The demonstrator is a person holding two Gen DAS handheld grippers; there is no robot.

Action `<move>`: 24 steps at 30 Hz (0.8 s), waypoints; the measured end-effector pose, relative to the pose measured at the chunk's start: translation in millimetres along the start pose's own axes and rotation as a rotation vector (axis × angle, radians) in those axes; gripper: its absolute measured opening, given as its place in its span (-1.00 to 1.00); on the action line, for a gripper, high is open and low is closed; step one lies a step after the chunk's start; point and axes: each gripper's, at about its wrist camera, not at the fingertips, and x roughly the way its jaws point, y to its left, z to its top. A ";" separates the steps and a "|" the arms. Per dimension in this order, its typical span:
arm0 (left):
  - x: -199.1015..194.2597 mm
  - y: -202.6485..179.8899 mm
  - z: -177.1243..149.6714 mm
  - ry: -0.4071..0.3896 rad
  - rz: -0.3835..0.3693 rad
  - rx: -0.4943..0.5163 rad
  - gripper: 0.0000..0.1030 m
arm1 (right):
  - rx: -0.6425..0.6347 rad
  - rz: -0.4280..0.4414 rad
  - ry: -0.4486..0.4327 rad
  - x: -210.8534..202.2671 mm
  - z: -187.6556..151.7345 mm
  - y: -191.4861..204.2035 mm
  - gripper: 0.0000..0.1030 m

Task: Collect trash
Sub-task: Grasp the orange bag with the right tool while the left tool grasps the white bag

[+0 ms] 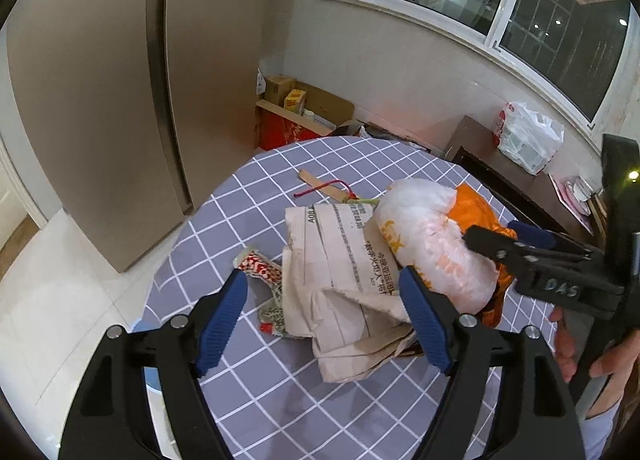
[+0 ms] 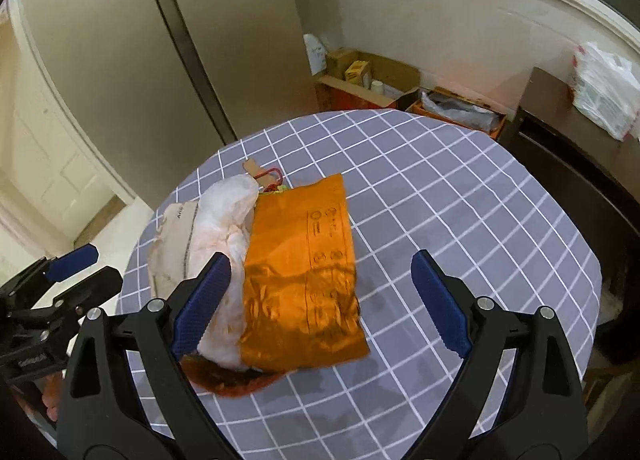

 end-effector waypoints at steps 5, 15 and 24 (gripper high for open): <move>6.3 -5.3 7.3 0.002 0.013 -0.011 0.71 | 0.040 0.065 0.030 10.5 5.0 -8.7 0.05; 53.0 -45.0 24.0 0.077 -0.041 -0.036 0.77 | 0.090 0.038 -0.035 -13.9 6.3 -32.8 0.03; 70.7 -62.5 16.1 0.115 -0.149 0.004 -0.13 | 0.149 0.019 -0.035 -27.1 -2.3 -64.2 0.03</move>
